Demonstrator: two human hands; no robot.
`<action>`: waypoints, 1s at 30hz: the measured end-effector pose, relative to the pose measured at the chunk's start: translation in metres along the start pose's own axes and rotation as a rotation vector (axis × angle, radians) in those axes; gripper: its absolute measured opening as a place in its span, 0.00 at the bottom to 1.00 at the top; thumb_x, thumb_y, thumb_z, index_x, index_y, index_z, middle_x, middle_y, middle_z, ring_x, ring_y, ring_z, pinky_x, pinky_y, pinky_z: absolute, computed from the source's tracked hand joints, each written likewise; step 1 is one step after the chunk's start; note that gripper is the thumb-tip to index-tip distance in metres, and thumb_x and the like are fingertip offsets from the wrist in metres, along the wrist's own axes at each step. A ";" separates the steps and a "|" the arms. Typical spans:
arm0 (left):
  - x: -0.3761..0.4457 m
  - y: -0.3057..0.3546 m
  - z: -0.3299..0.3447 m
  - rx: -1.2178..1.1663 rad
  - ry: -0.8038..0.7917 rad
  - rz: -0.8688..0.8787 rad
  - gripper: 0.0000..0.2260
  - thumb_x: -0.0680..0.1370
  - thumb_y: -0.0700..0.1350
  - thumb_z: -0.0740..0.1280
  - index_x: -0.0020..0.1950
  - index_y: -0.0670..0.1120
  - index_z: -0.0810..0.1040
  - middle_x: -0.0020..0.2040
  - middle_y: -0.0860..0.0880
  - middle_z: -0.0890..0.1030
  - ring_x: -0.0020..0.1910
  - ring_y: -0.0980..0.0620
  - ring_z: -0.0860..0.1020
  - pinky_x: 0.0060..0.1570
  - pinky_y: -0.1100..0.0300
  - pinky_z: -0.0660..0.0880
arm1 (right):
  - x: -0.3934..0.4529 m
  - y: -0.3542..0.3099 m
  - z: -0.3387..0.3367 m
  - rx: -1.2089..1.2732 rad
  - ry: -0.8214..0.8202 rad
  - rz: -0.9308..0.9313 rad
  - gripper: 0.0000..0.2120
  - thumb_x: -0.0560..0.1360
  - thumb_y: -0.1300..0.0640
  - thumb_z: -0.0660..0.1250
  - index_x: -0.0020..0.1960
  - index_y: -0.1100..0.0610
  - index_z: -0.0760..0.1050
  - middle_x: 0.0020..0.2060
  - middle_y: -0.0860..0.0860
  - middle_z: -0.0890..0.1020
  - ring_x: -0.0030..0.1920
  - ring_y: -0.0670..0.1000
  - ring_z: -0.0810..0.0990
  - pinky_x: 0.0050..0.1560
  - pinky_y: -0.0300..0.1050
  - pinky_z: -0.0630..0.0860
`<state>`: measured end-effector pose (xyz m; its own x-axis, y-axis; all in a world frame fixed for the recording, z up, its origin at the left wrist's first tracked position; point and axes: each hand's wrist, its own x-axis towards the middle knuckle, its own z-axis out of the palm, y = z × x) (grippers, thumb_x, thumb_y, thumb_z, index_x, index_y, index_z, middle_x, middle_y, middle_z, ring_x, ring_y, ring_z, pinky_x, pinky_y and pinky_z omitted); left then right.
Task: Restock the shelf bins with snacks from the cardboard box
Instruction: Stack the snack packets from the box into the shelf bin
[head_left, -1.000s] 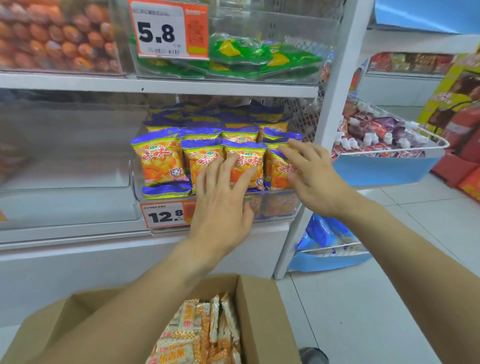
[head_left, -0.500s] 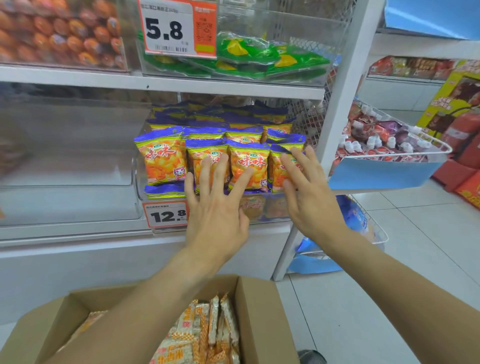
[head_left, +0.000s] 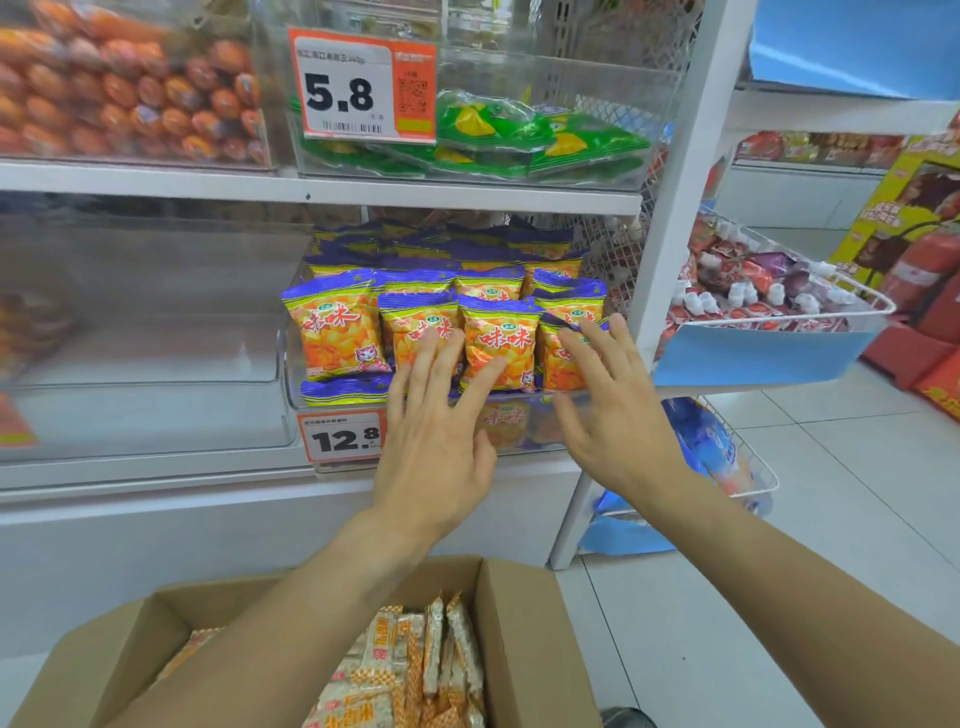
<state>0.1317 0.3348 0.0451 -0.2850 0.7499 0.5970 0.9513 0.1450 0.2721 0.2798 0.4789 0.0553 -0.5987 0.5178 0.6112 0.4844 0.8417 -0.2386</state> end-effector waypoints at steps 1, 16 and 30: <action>-0.001 -0.001 -0.001 -0.024 0.015 0.014 0.33 0.73 0.41 0.69 0.77 0.54 0.65 0.80 0.46 0.58 0.81 0.44 0.49 0.76 0.41 0.53 | -0.002 0.000 -0.001 -0.019 -0.007 -0.003 0.31 0.76 0.53 0.65 0.77 0.59 0.65 0.76 0.55 0.66 0.80 0.62 0.54 0.79 0.56 0.55; 0.003 -0.044 0.009 -0.032 0.175 -0.014 0.10 0.73 0.32 0.73 0.50 0.44 0.78 0.48 0.48 0.76 0.47 0.45 0.70 0.44 0.52 0.64 | -0.016 -0.010 0.015 -0.102 -0.010 -0.065 0.31 0.70 0.54 0.78 0.70 0.56 0.74 0.77 0.57 0.65 0.79 0.63 0.58 0.74 0.62 0.64; 0.008 -0.050 0.011 -0.064 0.152 -0.005 0.11 0.73 0.34 0.73 0.51 0.46 0.77 0.48 0.50 0.75 0.48 0.46 0.69 0.45 0.53 0.63 | -0.008 -0.017 0.027 -0.171 0.044 -0.022 0.14 0.69 0.57 0.78 0.53 0.55 0.79 0.76 0.58 0.66 0.78 0.64 0.59 0.65 0.63 0.70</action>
<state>0.0832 0.3405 0.0284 -0.3089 0.6423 0.7015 0.9418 0.1038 0.3197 0.2584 0.4646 0.0342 -0.5838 0.4888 0.6483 0.5747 0.8128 -0.0952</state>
